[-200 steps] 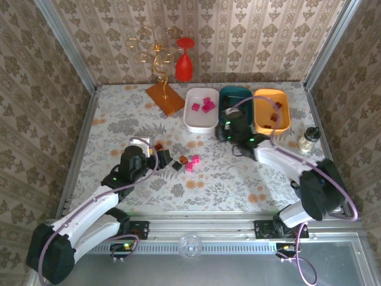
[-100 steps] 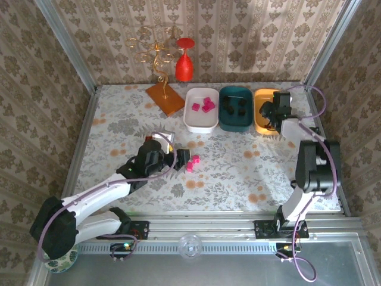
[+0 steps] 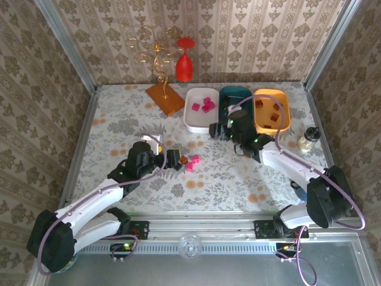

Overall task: Sort the legos into containers by color
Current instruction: Pick up the lego from the center of the table.

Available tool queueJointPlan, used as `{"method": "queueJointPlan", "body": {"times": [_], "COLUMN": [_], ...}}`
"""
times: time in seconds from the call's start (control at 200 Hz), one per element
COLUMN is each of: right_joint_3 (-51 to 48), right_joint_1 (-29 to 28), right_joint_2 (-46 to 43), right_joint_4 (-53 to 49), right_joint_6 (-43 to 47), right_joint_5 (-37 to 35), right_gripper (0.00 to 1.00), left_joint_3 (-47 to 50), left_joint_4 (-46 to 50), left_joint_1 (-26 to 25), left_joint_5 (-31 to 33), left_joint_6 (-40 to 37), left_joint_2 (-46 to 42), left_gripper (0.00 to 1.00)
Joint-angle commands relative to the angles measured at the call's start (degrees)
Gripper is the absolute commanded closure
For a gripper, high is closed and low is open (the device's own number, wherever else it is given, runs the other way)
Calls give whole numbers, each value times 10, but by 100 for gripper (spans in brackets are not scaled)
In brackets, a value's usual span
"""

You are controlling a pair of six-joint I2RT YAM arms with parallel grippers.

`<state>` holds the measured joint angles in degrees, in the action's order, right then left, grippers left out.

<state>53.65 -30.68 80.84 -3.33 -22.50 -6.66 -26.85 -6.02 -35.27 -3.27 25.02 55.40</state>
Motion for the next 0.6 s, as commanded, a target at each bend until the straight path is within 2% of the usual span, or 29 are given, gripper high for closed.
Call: {"method": "queueJointPlan", "body": {"times": [0.0,0.1,0.215,0.355,0.595], "right_joint_3": [-17,-5,22,66,105], "right_joint_1": [-39,-81,-102,-111,-111], "right_joint_2": [8,43,114,183,246], "right_joint_4": [-33,-44,-46,-49,-42], "right_joint_6": [24,29,24,22,17], "right_joint_5": [17,16,30,40,45], "right_gripper": [14,12,11,11,12], "left_joint_3": [24,39,41,46,49], "left_joint_4": [-10,-32,-34,-27,-22], "left_joint_1": [32,51,56,56,58], "left_joint_5": [-23,-32,-37,-26,-19], "left_joint_6": [3,18,21,20,18], "left_joint_2": [-8,-8,-11,-16,-26], "left_gripper": [15,14,14,14,14]}}
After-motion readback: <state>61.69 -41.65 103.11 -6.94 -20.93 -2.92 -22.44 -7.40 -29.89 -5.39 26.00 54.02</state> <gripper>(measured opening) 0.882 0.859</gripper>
